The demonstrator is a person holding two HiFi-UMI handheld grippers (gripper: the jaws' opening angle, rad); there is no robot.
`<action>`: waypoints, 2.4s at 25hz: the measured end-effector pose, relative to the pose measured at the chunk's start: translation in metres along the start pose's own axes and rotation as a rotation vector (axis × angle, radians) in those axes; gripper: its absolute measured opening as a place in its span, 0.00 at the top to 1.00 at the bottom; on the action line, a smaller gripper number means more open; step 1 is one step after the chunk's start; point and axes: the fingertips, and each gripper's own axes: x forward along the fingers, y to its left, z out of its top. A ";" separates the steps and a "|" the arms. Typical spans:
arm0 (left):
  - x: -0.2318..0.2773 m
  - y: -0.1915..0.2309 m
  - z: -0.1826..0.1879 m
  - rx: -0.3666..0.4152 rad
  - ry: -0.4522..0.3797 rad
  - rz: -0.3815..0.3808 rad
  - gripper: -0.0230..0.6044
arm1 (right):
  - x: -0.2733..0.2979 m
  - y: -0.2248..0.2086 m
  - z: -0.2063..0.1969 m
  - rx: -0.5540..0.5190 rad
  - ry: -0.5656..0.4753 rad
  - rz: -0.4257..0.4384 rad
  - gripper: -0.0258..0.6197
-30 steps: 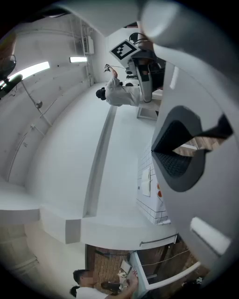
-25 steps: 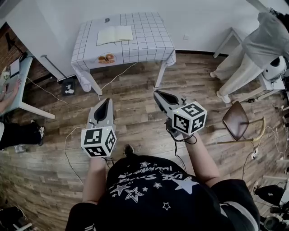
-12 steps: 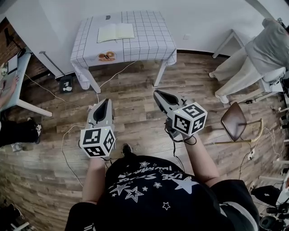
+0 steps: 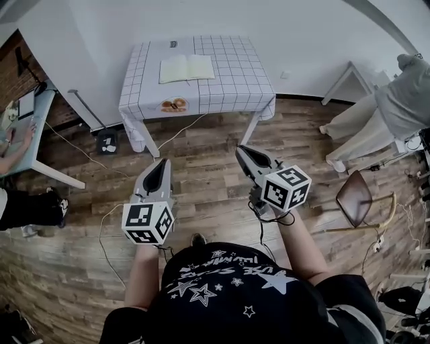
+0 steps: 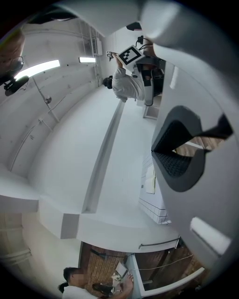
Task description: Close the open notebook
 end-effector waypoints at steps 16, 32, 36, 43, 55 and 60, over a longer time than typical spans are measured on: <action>0.024 0.056 -0.014 -0.033 0.054 -0.066 0.95 | 0.044 -0.001 -0.018 0.026 0.068 -0.076 0.93; 0.109 0.094 -0.001 -0.025 0.073 0.039 0.95 | 0.147 -0.076 0.022 0.035 0.039 0.055 0.93; 0.148 0.100 0.006 -0.031 0.083 0.054 0.95 | 0.169 -0.110 0.035 0.043 0.052 0.063 0.93; 0.187 0.091 0.003 -0.022 0.075 0.081 0.95 | 0.179 -0.155 0.040 0.048 0.042 0.080 0.93; 0.274 0.099 0.023 -0.019 0.102 0.118 0.95 | 0.230 -0.232 0.071 0.090 0.055 0.113 0.93; 0.280 0.103 0.024 0.027 0.114 0.128 0.95 | 0.244 -0.241 0.069 0.104 0.056 0.127 0.93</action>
